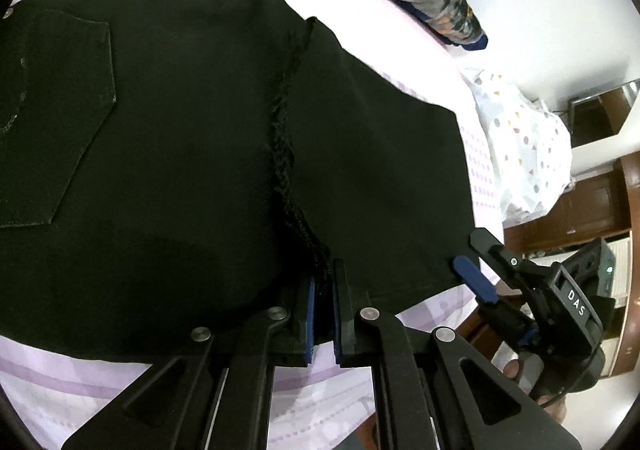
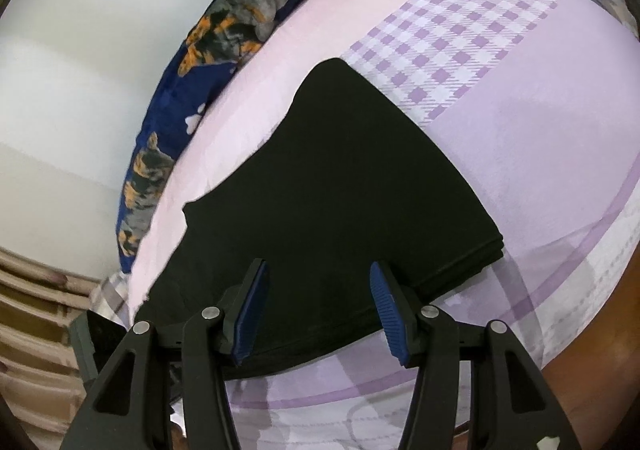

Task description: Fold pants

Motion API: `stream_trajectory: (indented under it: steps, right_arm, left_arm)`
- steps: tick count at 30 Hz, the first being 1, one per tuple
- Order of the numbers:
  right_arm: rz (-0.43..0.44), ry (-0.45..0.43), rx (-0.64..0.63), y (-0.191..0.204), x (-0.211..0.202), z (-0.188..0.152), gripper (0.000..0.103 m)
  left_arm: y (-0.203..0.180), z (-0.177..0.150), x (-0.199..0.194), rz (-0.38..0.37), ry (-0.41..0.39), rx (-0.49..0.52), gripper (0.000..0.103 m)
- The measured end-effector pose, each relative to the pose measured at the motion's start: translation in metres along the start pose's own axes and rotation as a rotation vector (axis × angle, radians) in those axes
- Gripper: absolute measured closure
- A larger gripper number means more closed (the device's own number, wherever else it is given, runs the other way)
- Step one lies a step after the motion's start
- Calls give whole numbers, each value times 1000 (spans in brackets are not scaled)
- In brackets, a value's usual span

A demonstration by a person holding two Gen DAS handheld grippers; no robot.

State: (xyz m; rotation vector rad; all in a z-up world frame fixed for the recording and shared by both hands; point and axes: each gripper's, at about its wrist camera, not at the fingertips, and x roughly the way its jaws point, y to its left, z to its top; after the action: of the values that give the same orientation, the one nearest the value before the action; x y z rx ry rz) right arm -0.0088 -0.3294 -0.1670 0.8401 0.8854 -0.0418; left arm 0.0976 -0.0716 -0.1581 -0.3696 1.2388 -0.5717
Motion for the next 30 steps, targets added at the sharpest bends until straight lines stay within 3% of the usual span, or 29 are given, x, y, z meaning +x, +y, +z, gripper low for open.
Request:
stream_trajectory:
  steps: [12, 17, 26, 30]
  right_arm:
    - [-62, 24, -84, 10, 9, -1, 51]
    - [-80, 23, -119, 13, 11, -2, 50]
    - [-91, -1, -162, 20, 12, -2, 49]
    - [-115, -19, -247, 34, 15, 1, 49]
  left_arm:
    - [-4, -1, 3, 31, 9, 19, 96]
    - [-5, 1, -2, 8, -10, 16, 94]
    - [7, 9, -40, 10, -156, 21, 87]
    - [20, 11, -69, 92, -261, 44, 85]
